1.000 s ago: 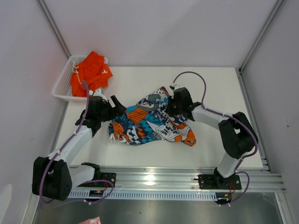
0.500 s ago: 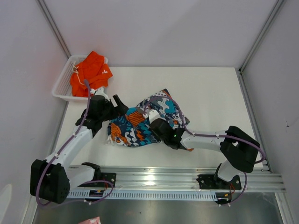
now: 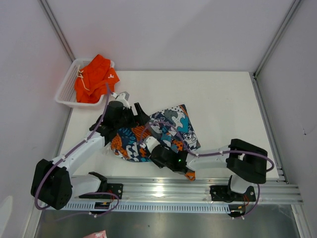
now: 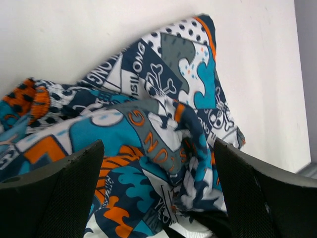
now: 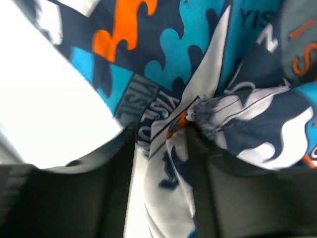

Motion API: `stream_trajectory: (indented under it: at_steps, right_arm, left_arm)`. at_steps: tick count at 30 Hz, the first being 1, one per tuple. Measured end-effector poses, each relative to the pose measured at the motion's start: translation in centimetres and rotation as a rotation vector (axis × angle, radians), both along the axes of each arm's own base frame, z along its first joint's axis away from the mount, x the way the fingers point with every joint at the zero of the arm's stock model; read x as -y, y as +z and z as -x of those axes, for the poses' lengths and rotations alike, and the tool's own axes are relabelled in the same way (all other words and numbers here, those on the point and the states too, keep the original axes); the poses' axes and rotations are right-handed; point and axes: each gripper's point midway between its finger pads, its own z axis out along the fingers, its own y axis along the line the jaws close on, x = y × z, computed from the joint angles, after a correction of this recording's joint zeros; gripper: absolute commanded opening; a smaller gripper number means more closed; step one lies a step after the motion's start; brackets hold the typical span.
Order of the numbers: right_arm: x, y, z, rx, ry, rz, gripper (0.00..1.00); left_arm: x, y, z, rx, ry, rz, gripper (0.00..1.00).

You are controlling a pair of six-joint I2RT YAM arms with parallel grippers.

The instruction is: Fold and stack the shorts

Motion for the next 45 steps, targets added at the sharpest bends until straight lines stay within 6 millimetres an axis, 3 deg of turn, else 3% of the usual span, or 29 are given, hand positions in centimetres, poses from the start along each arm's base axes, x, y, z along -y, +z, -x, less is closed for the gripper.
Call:
stream_trajectory:
  at_steps: [7, 10, 13, 17, 23, 30, 40, 45]
  right_arm:
    - [1.9, 6.9, -1.2, -0.076, -0.006, -0.323, 0.58]
    - [3.8, 9.9, -2.5, -0.107, -0.058, -0.460, 0.57]
    - [6.1, 11.2, -3.8, -0.149, -0.138, -0.560, 0.56]
    - [10.1, 9.9, -4.9, -0.255, -0.280, -0.659, 0.60]
    - [14.7, 5.1, -4.3, -0.467, -0.480, -0.764, 0.71]
    - [14.8, 3.5, -2.3, -0.599, -0.506, -0.844, 0.76]
    - [13.8, 4.3, -3.4, -0.576, -0.454, -0.940, 0.76]
    - [13.1, 2.7, -3.9, -0.620, -0.461, -0.929, 0.73]
  left_arm:
    - [2.1, -2.4, 0.8, -0.028, -0.083, 0.019, 0.92]
    - [3.2, -3.5, 1.0, -0.045, -0.111, 0.010, 0.89]
    - [3.9, -4.9, 1.3, -0.063, -0.130, 0.001, 0.86]
    - [3.3, -7.1, 2.1, -0.099, -0.113, -0.029, 0.80]
    - [1.9, -8.2, 1.8, -0.106, -0.046, -0.083, 0.78]
    - [0.2, -9.8, 1.6, -0.140, 0.023, -0.160, 0.77]
    - [-0.1, -10.9, 1.8, -0.170, 0.029, -0.181, 0.76]
    - [0.0, -10.8, 1.7, -0.169, 0.029, -0.182, 0.76]
